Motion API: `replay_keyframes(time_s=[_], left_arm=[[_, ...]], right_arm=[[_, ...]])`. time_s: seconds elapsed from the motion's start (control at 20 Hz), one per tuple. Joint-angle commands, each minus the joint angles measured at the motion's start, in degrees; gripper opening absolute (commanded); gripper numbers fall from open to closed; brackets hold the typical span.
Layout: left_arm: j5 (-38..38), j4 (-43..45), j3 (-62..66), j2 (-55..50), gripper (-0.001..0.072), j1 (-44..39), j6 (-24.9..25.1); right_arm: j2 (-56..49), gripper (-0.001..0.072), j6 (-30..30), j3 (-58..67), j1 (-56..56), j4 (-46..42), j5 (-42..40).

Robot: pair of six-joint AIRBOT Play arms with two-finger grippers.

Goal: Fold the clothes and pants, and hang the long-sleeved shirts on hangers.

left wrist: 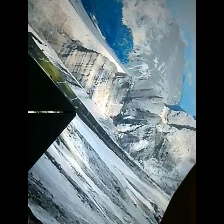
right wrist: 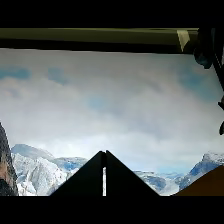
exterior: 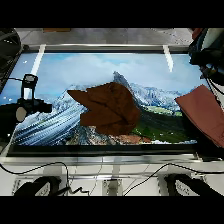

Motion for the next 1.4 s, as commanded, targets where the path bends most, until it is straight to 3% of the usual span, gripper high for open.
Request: replay_keyframes(time_s=[0.0,0.1,0.25,0.45,0.55,0.65,0.7,0.75,0.8,0.85,0.9,1.15,1.25,1.35], left_arm=[[0.02,0.00,0.04,0.00,0.0020,0.02,0.00],[0.00,0.02,0.04,-0.02,0.0020,0.02,-0.02],[-0.44,-0.24,0.00,-0.02,0.0020,0.09,-1.25],[-0.44,-0.42,-0.02,-0.72,0.0020,0.00,-2.78],[-0.39,-1.42,-0.02,-1.22,0.0024,0.00,-2.78],[-0.42,-3.72,-0.02,-1.62,0.0026,-0.02,-2.78],[-0.42,-4.96,-0.02,-1.81,0.0074,0.00,-2.78],[-0.42,-5.46,-0.02,-1.99,0.0270,0.00,-2.78],[-0.42,-6.32,-0.02,-2.10,0.0540,0.00,-2.78],[-0.39,-7.02,-0.02,-2.12,0.0712,0.00,-2.80],[-0.42,-7.93,-0.02,-2.12,0.0707,0.00,-2.78],[-0.39,-9.53,-0.02,-2.12,0.0707,0.00,-2.80],[-0.39,-9.97,-0.02,-2.12,0.0707,0.00,-2.80],[-0.39,-11.02,-0.02,-2.12,0.0707,-0.02,-2.80]], right_arm=[[-0.04,0.0012,0.02,0.02,-0.02,0.13,-1.36],[-0.09,0.0012,0.00,0.00,-0.04,0.00,-0.70],[-1.46,0.0012,-0.13,-2.25,-1.29,-2.12,8.24],[-3.34,0.0010,-0.55,-15.04,-6.93,0.37,17.64],[-3.32,0.0010,-6.12,-23.39,-8.41,9.68,18.29],[-3.32,0.0010,-15.89,-31.80,-8.15,24.72,18.29],[-3.32,0.0011,-21.46,-35.93,-8.13,34.47,18.27],[-3.32,0.0018,-24.92,-39.52,-8.13,42.58,17.86],[-3.32,0.0171,-25.66,-42.86,-8.13,48.78,15.98],[-3.34,0.0435,-25.64,-45.42,-8.13,52.37,14.53],[-3.34,0.0490,-25.35,-47.65,-7.89,53.99,13.92],[-3.43,0.0477,-22.64,-55.21,-0.59,54.97,14.51],[-4.15,0.0375,-22.29,-55.98,5.03,56.54,10.51],[-6.14,0.0376,-20.83,-55.95,11.28,59.04,4.24]])
